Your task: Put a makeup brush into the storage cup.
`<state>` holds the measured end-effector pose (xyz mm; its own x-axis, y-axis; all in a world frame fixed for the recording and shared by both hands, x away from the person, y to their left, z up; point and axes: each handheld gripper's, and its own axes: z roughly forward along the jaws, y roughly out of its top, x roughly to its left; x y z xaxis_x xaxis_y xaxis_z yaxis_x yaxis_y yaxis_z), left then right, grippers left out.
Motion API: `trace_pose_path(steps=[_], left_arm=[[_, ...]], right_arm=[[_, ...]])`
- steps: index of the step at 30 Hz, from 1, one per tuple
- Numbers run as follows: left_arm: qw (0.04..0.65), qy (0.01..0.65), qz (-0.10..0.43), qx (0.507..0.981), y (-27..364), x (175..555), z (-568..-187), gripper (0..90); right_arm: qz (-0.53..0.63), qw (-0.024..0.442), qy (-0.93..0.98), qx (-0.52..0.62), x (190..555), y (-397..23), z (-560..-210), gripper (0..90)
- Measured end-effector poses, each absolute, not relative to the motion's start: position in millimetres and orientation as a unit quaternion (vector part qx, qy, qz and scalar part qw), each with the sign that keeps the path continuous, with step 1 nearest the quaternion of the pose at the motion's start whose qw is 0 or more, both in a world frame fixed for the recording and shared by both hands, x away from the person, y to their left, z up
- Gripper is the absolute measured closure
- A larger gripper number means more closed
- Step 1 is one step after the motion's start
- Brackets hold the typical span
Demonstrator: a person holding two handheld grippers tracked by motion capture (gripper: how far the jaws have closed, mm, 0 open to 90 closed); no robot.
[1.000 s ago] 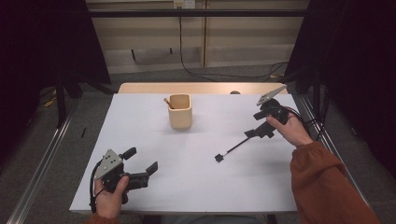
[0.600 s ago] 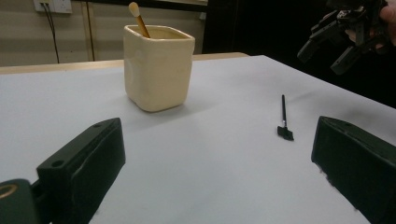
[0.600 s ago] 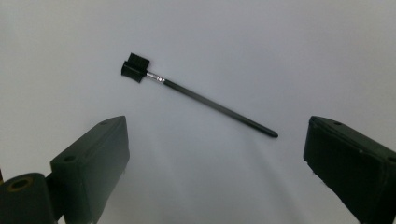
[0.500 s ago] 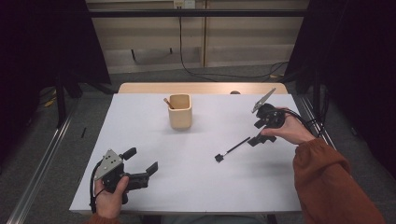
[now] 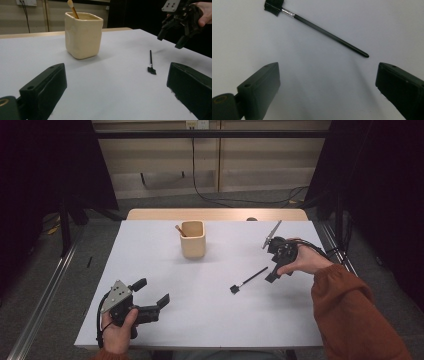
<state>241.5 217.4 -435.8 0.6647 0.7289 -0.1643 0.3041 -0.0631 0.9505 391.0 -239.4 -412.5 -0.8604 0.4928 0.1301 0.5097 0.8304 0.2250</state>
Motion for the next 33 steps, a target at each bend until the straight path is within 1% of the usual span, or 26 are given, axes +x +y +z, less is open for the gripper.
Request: trace_pose_path(steps=[2, 4, 7, 9, 11, 13, 15, 18, 22, 29, 33], left_arm=[[0.579, 0.366, 0.183, 0.706, 217.2, 241.7, -436.3, 2.7], [0.579, 0.366, 0.182, 0.706, 217.1, 241.9, -436.5, 2.6], [0.579, 0.365, 0.182, 0.707, 217.2, 242.0, -436.6, 2.7], [0.580, 0.361, 0.182, 0.708, 217.3, 241.8, -436.4, 2.6], [0.580, 0.362, 0.185, 0.706, 217.1, 241.4, -436.1, 2.6], [0.582, 0.362, 0.186, 0.704, 217.9, 241.6, -436.1, 2.6], [0.581, 0.363, 0.184, 0.705, 217.9, 242.2, -436.7, 2.6], [0.580, 0.361, 0.184, 0.707, 217.4, 242.1, -436.5, 2.6], [0.578, 0.364, 0.183, 0.707, 217.5, 242.7, -437.2, 2.6], [0.580, 0.366, 0.190, 0.702, 219.5, 241.5, -436.4, 2.7], [0.580, 0.367, 0.191, 0.702, 220.0, 241.6, -436.4, 2.7]], right_arm=[[-0.125, 0.040, -0.959, -0.250, 391.4, -235.9, -416.1, 7.8], [-0.119, 0.037, -0.963, -0.240, 392.8, -233.0, -419.7, 9.1], [-0.117, 0.038, -0.964, -0.236, 395.7, -229.7, -422.9, 17.4], [-0.117, 0.038, -0.965, -0.233, 398.0, -228.6, -424.2, 19.3], [-0.122, 0.039, -0.966, -0.223, 401.0, -228.9, -426.3, 26.0], [-0.119, 0.039, -0.967, -0.222, 403.5, -228.7, -427.9, 27.6], [-0.119, 0.037, -0.969, -0.213, 406.0, -228.5, -428.6, 32.8], [-0.120, 0.028, -0.971, -0.206, 409.4, -227.8, -428.6, 34.3], [-0.117, 0.027, -0.974, -0.191, 413.0, -227.9, -434.2, 42.2], [-0.111, 0.018, -0.977, -0.181, 419.9, -225.2, -434.4, 45.0], [-0.103, 0.021, -0.979, -0.176, 421.0, -224.0, -434.6, 47.5]])
